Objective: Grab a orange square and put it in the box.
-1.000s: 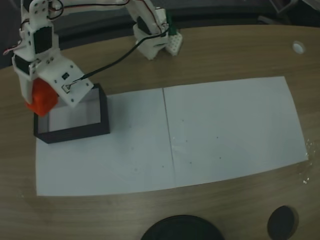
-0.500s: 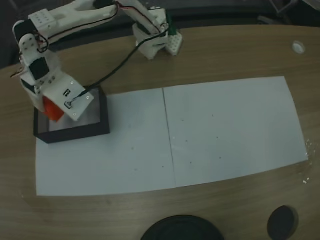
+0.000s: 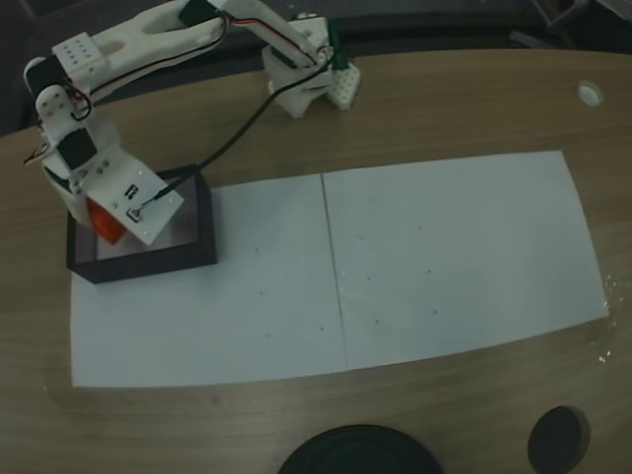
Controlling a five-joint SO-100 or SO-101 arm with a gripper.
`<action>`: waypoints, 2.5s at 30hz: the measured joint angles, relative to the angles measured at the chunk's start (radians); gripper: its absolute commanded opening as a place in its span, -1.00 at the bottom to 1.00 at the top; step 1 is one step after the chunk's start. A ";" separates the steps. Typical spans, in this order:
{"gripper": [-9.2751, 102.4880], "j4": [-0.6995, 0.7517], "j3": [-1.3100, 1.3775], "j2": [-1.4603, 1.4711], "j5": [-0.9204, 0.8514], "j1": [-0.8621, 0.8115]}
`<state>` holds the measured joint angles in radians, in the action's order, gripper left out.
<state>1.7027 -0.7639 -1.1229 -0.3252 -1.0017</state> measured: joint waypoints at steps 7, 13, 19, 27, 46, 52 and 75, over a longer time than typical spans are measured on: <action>-0.26 0.000 0.000 0.000 0.000 -0.002; -0.45 0.000 0.000 0.000 0.000 -0.002; -0.73 0.009 0.002 -0.043 0.000 0.038; -0.78 0.021 0.002 -0.302 0.107 0.245; -0.84 -0.055 -0.565 -0.994 0.324 0.894; -0.84 -0.207 -0.905 -1.308 0.324 0.910; -0.84 -0.534 -1.824 -2.322 0.273 0.862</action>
<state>1.1689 -2.5878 -3.4453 -0.0522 -0.1396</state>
